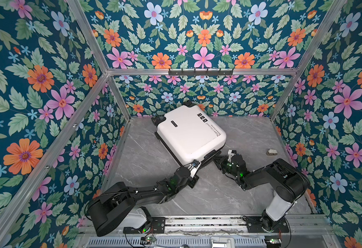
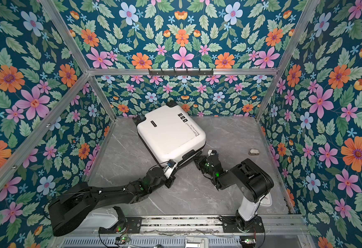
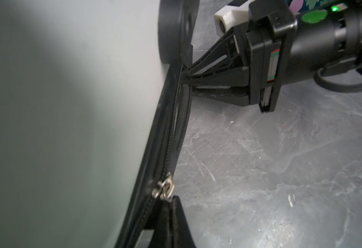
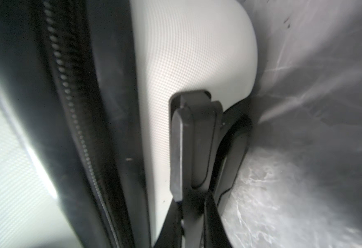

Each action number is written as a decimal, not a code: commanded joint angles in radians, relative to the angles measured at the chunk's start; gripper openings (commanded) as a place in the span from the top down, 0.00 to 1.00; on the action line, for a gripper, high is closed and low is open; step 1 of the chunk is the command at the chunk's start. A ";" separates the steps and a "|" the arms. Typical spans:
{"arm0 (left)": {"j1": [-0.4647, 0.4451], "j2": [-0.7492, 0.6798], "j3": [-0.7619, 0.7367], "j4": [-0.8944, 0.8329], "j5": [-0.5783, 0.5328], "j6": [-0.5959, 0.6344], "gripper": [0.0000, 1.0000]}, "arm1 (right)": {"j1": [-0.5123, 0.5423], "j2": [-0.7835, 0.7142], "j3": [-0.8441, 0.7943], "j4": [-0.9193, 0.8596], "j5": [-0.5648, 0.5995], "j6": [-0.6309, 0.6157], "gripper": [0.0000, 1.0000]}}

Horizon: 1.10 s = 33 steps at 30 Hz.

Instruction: Pack the luggage

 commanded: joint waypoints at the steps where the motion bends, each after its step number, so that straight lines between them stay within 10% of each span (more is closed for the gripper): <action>1: -0.024 0.034 0.036 0.147 0.060 -0.001 1.00 | 0.050 0.012 -0.007 -0.032 -0.070 0.004 1.00; 15: -0.074 0.151 0.119 0.220 -0.016 -0.004 1.00 | 0.178 0.000 -0.028 0.011 0.019 0.028 1.00; 33: -0.071 -0.169 -0.103 0.060 -0.079 -0.011 1.00 | 0.185 -0.198 -0.030 -0.217 0.028 -0.076 1.00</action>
